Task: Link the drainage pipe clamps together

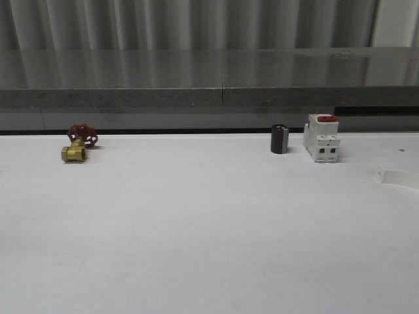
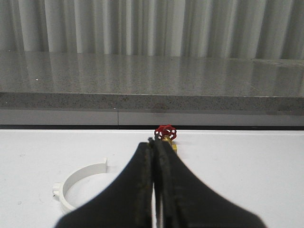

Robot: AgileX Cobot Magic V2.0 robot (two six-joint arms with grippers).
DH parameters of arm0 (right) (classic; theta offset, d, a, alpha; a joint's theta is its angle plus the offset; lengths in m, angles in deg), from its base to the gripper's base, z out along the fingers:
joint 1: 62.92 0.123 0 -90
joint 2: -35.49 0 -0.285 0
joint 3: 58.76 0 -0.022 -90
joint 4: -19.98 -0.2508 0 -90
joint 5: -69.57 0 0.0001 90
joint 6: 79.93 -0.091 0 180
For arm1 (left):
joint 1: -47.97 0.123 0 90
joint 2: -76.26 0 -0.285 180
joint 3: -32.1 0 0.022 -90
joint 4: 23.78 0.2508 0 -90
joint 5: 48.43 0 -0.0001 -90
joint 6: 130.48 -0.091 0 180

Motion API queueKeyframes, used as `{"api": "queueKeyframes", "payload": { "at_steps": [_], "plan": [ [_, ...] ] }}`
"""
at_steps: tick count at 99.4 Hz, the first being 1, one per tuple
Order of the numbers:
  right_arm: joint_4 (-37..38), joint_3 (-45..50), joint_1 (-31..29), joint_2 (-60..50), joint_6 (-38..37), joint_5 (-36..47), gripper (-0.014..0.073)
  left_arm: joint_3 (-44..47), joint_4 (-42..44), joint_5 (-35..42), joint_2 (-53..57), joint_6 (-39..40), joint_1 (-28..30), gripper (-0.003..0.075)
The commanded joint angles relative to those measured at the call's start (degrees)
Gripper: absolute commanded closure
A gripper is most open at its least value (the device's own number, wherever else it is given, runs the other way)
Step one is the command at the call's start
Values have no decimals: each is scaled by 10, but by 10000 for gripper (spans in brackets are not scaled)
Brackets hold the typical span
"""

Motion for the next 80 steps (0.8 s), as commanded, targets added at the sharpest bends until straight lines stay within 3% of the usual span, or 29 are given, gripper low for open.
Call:
{"api": "queueKeyframes", "payload": {
  "at_steps": [1, 45, 62, 80],
  "plan": [
    [6, -9, -1, -12, 1, 46, 711, 20, 0, 47, 16, 4, 1, 740],
    [6, -9, -1, -12, 1, 46, 711, -17, -4, 37, 14, 4, 1, 740],
    [6, -9, -1, -12, 1, 46, 711, -114, -33, -45, -27, 4, 1, 740],
    [6, -9, -1, -12, 1, 46, 711, -267, -32, -215, -146, 4, 1, 740]
  ]
}}
